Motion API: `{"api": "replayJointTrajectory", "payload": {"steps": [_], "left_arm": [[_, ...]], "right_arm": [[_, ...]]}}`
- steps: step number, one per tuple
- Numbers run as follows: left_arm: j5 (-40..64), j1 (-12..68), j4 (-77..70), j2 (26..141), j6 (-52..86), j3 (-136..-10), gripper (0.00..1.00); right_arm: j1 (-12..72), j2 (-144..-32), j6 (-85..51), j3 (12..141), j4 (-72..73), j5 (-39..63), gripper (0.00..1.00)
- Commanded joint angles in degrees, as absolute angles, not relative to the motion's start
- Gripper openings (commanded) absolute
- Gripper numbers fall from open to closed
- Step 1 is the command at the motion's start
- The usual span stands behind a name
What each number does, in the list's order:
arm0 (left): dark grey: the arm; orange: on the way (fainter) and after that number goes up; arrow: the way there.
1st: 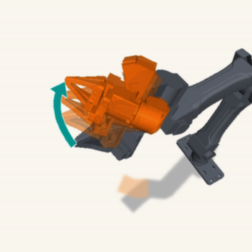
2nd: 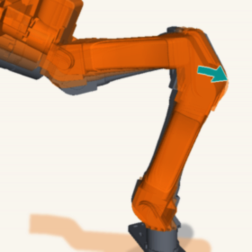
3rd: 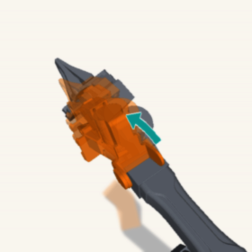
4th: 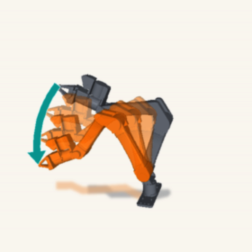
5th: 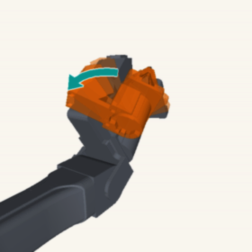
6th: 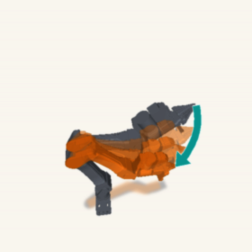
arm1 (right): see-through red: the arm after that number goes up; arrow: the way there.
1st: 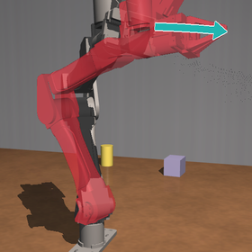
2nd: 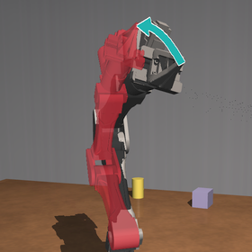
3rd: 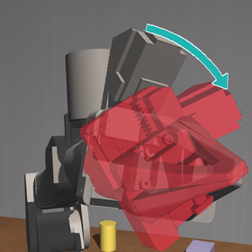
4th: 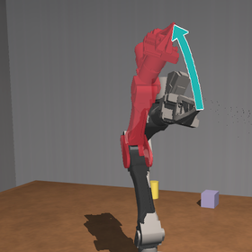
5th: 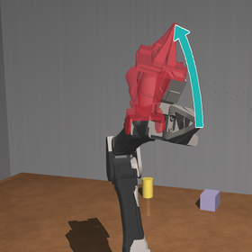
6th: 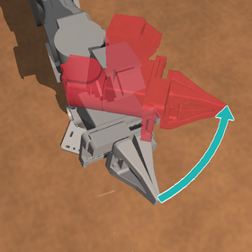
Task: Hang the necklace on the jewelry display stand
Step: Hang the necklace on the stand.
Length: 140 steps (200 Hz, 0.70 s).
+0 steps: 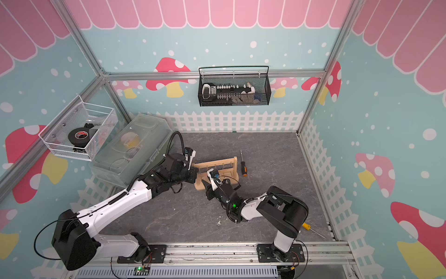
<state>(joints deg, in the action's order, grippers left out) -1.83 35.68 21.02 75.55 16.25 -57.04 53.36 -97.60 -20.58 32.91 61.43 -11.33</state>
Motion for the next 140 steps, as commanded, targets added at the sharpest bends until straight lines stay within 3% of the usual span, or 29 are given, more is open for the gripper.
{"api": "replayJointTrajectory", "payload": {"steps": [1, 140], "left_arm": [[-0.90, 35.41, 21.32, 76.16, 15.56, -58.56, 0.00], [-0.63, 35.15, 21.27, 75.68, 15.27, -58.20, 0.00]], "right_arm": [[53.76, -99.11, -20.41, 35.17, 66.23, -12.77, 0.35], [53.72, -103.97, -19.50, 39.16, 69.20, -16.76, 0.36]]}}
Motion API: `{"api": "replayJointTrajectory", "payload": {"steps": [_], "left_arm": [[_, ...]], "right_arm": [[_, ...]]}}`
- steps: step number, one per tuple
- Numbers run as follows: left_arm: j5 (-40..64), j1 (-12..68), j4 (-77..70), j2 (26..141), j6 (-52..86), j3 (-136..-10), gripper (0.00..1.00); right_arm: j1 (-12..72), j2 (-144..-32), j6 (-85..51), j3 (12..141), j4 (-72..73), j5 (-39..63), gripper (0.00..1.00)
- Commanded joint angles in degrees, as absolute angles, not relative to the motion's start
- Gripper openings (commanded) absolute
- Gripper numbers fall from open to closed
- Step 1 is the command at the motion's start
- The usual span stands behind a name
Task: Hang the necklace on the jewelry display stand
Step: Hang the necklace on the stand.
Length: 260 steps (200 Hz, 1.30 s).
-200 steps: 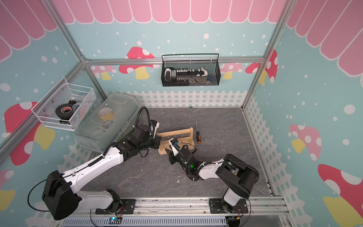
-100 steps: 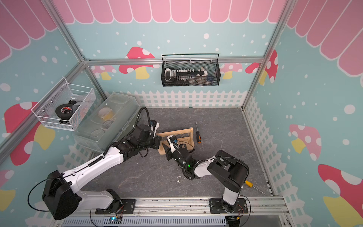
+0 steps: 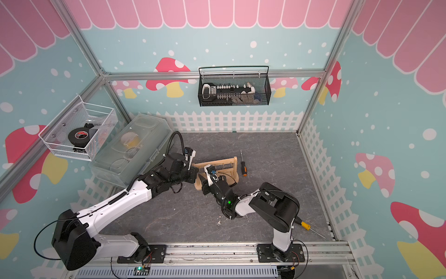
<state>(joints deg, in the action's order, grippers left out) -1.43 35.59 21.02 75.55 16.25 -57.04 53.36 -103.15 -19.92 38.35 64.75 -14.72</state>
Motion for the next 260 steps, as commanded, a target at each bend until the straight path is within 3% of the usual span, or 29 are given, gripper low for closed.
{"api": "replayJointTrajectory", "payload": {"steps": [1, 116, 197, 260], "left_arm": [[-0.62, 35.11, 21.31, 75.68, 15.28, -58.24, 0.00], [0.18, 35.01, 21.25, 75.83, 15.21, -58.46, 0.00], [-0.25, 34.89, 21.18, 75.73, 15.21, -58.50, 0.00], [-0.32, 34.88, 21.19, 75.44, 15.38, -58.35, 0.00]], "right_arm": [[53.71, -103.97, -19.46, 39.22, 69.14, -16.77, 0.36], [53.75, -107.64, -19.82, 42.61, 70.35, -16.48, 0.36], [53.67, -105.27, -19.35, 41.03, 69.89, -15.76, 0.12], [53.76, -98.88, -19.86, 39.38, 63.09, -12.42, 0.08]]}}
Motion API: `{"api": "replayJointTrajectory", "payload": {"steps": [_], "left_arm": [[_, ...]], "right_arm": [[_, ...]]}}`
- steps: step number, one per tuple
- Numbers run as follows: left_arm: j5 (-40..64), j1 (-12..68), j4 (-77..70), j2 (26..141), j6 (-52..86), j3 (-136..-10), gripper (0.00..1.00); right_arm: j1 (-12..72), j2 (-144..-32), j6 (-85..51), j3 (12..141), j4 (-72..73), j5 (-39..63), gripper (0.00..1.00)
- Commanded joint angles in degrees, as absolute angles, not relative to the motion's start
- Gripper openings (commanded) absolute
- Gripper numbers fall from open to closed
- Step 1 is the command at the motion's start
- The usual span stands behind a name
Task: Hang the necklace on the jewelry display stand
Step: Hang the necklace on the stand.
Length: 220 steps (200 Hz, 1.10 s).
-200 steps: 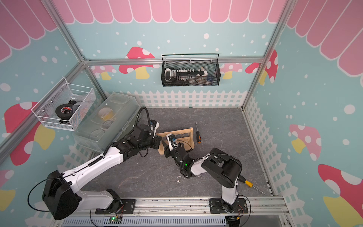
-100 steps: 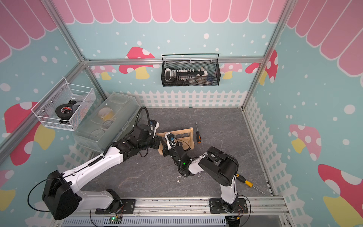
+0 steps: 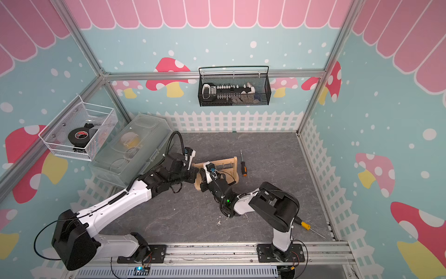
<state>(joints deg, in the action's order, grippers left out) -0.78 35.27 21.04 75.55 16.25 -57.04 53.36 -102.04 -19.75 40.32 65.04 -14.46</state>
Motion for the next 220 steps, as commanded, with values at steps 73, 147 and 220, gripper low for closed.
{"api": "replayJointTrajectory", "payload": {"steps": [73, 147, 220], "left_arm": [[0.00, 34.84, 21.01, 75.14, 15.46, -58.22, 0.00], [0.62, 34.86, 21.01, 75.31, 15.38, -58.48, 0.00], [0.62, 34.83, 21.00, 75.41, 15.22, -58.55, 0.00]], "right_arm": [[53.77, -96.81, -20.58, 38.57, 59.02, -10.03, 0.04], [53.63, -102.66, -20.74, 40.16, 61.96, -11.15, 0.24], [53.60, -103.30, -19.98, 39.94, 65.01, -14.18, 0.32]]}}
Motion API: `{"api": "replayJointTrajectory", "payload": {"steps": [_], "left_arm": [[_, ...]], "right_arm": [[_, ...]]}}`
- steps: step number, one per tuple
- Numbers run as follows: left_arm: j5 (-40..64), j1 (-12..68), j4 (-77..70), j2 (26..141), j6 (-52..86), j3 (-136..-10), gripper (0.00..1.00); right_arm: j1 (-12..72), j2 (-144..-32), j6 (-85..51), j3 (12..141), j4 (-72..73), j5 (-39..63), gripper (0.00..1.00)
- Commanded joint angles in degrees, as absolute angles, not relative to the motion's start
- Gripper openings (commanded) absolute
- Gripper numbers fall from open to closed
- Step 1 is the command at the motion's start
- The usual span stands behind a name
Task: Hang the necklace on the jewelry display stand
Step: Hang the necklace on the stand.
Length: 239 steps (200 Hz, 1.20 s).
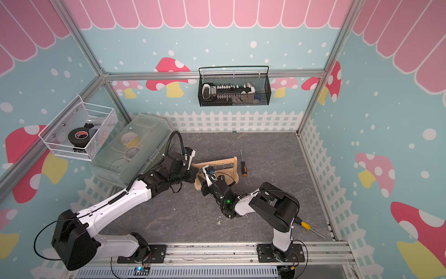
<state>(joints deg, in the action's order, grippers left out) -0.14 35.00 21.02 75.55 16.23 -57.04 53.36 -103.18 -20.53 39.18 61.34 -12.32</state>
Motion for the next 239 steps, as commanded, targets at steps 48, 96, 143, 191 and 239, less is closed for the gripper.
{"api": "replayJointTrajectory", "payload": {"steps": [48, 96, 143, 191, 239], "left_arm": [[0.61, 34.82, 21.03, 75.47, 15.29, -58.52, 0.00], [0.53, 34.76, 21.01, 75.59, 15.29, -58.69, 0.00], [1.13, 34.84, 20.98, 75.67, 15.47, -58.75, 0.00], [1.62, 34.85, 20.97, 75.71, 15.47, -58.85, 0.00], [1.56, 34.84, 21.09, 75.46, 15.27, -58.81, 0.00]], "right_arm": [[53.46, -101.78, -18.90, 39.70, 65.48, -13.52, 0.32], [53.50, -100.30, -18.43, 38.14, 66.11, -13.45, 0.32], [53.07, -101.10, -18.35, 38.86, 65.62, -14.72, 0.31], [52.97, -104.00, -18.17, 41.28, 66.79, -14.28, 0.33], [52.92, -106.59, -19.03, 42.05, 70.00, -16.87, 0.35]]}}
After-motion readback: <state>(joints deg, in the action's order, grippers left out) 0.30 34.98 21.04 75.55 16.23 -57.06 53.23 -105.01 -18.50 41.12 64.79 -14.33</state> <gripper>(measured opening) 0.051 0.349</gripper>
